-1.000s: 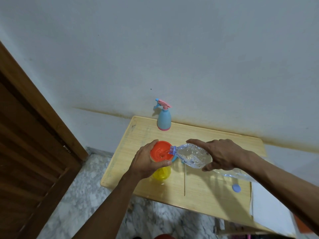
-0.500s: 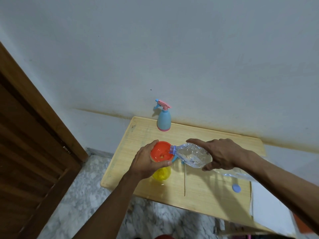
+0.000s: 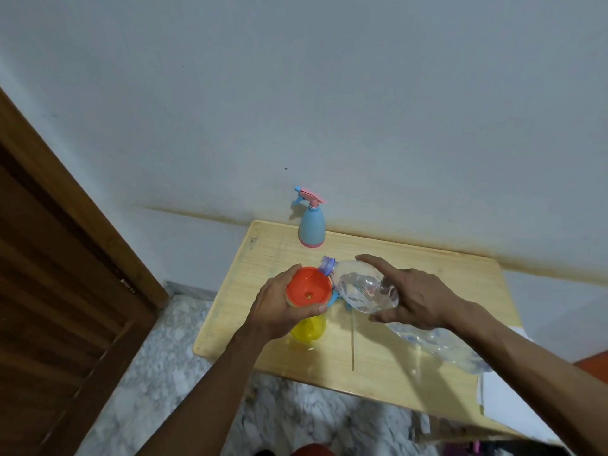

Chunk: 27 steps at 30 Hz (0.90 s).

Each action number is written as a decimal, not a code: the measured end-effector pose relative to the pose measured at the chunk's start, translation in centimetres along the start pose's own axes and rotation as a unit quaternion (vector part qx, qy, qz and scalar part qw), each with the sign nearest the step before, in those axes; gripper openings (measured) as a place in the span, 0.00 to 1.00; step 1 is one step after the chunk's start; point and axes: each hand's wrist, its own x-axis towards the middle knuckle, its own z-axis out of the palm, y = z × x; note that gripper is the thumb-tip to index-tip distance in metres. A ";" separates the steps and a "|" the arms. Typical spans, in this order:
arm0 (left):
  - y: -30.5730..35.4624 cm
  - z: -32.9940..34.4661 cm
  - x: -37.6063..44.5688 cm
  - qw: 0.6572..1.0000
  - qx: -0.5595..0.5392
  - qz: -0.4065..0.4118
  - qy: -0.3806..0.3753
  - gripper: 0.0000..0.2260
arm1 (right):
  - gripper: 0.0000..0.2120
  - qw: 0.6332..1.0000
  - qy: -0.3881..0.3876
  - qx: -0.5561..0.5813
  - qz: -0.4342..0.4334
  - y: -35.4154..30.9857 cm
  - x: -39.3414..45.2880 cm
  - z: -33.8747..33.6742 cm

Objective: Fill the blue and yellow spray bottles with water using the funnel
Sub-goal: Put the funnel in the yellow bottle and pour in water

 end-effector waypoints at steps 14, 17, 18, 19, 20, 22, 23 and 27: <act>0.2 0.2 0.1 1.000 -0.015 0.005 0.012 0.47 | 0.50 0.866 0.367 0.311 0.138 1.2 -2.7 4.9; 0.0 0.1 0.1 1.000 -0.006 -0.001 0.011 0.50 | 0.52 0.813 0.418 0.358 0.188 1.7 -3.0 6.1; 0.0 0.1 0.1 1.000 -0.002 -0.003 0.010 0.50 | 0.52 0.799 0.431 0.368 0.199 2.0 -3.1 6.5; 0.1 0.1 0.0 1.000 0.002 -0.005 0.008 0.50 | 0.52 0.787 0.444 0.375 0.209 2.2 -3.1 6.9; 0.1 0.0 0.0 1.000 0.005 -0.008 0.005 0.50 | 0.51 0.772 0.456 0.383 0.221 2.4 -3.2 7.3; 0.3 -0.1 -0.1 1.000 0.010 -0.012 -0.001 0.49 | 0.51 0.745 0.479 0.396 0.242 2.6 -3.3 7.7; 0.4 -0.2 -0.1 1.000 0.014 -0.014 -0.003 0.48 | 0.50 0.735 0.489 0.399 0.249 2.9 -3.3 7.7; 0.8 -0.4 0.0 0.999 0.027 -0.021 -0.009 0.49 | 0.50 0.718 0.517 0.395 0.248 4.1 -3.9 7.7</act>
